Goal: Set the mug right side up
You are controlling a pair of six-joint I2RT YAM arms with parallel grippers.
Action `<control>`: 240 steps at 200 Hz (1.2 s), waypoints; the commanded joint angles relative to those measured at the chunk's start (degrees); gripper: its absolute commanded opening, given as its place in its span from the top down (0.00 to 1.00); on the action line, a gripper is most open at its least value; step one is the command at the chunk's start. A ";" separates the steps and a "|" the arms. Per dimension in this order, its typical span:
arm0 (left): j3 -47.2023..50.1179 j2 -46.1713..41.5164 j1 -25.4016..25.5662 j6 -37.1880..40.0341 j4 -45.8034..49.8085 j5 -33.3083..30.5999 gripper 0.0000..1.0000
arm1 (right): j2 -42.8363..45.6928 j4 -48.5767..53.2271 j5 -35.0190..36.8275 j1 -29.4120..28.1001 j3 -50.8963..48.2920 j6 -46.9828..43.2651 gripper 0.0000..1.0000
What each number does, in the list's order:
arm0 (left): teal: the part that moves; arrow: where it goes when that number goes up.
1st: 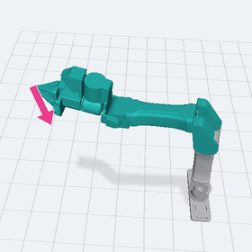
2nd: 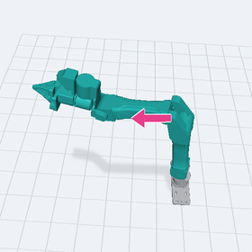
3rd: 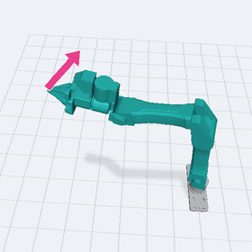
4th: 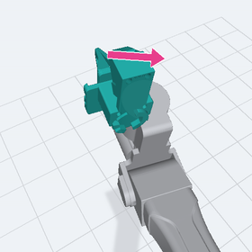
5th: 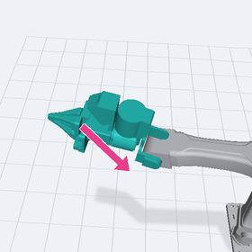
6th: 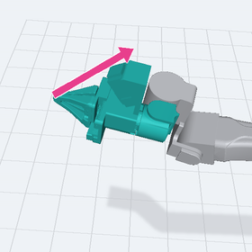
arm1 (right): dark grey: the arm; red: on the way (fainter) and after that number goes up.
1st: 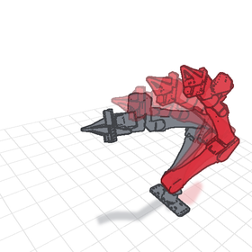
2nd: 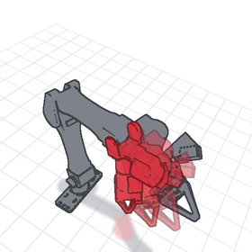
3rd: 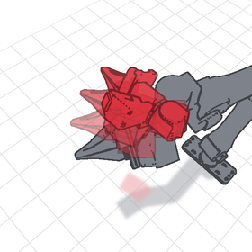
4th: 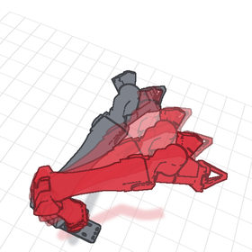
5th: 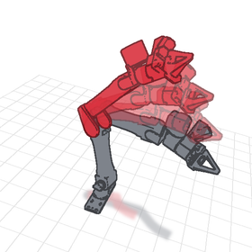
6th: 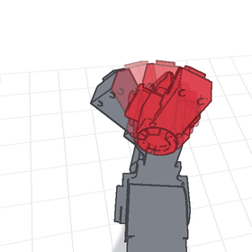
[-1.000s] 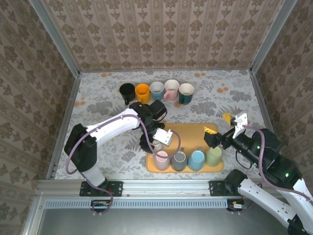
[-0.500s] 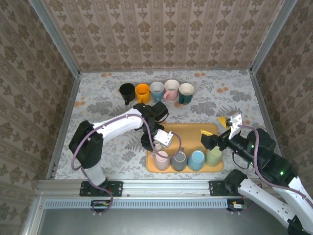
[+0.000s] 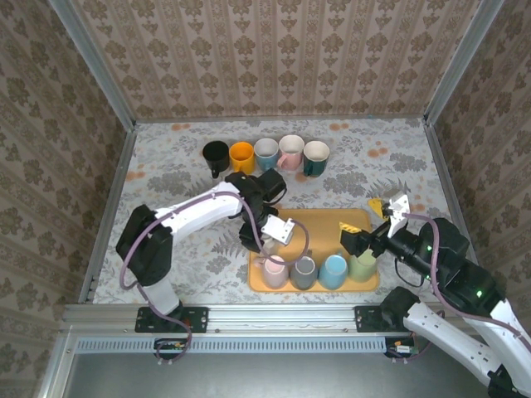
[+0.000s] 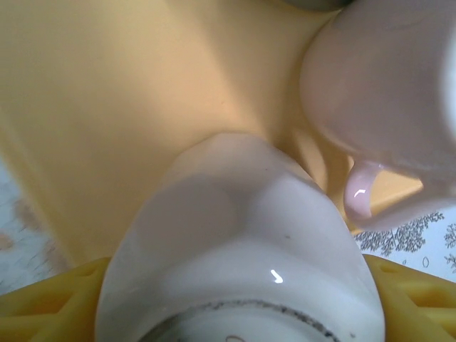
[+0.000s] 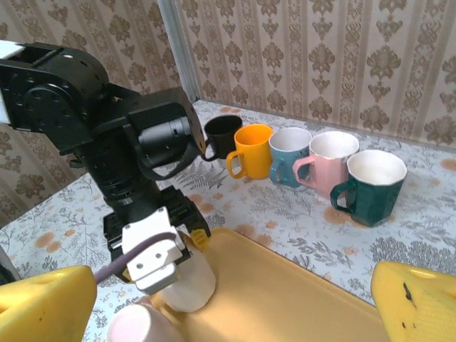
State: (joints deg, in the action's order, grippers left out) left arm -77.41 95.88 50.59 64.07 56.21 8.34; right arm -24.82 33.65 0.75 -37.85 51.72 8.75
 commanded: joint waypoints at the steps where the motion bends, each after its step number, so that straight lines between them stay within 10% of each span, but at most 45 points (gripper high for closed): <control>1: -1.51 -10.35 -0.12 -3.44 -2.16 -2.35 0.61 | -1.68 1.12 1.64 0.19 3.66 -1.24 0.00; 43: 7.21 -26.28 -4.73 -19.42 -21.16 2.63 0.70 | -10.23 7.60 5.70 0.18 9.77 -1.69 0.00; 71: 15.17 -33.56 -8.28 -43.86 -38.65 -2.66 0.83 | -13.65 6.25 5.56 0.23 9.77 -0.20 0.00; 167: 42.29 -44.63 -12.58 -116.39 -88.39 -8.92 0.93 | -28.79 -17.93 -28.02 7.54 -0.94 23.29 0.02; 194: 46.45 -42.42 -12.21 -126.94 -100.37 -10.87 0.94 | -31.63 -40.09 -30.97 8.90 -9.29 42.51 0.00; 240: 47.94 -42.15 -7.90 -130.24 -109.92 -11.15 0.95 | -36.96 -67.32 -41.09 9.45 -15.49 48.98 0.01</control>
State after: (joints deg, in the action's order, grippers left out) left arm -29.19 55.88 40.47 -60.42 -36.01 -1.80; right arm -60.62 -10.98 -31.16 -28.84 38.00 49.15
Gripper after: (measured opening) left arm 0.727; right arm 0.994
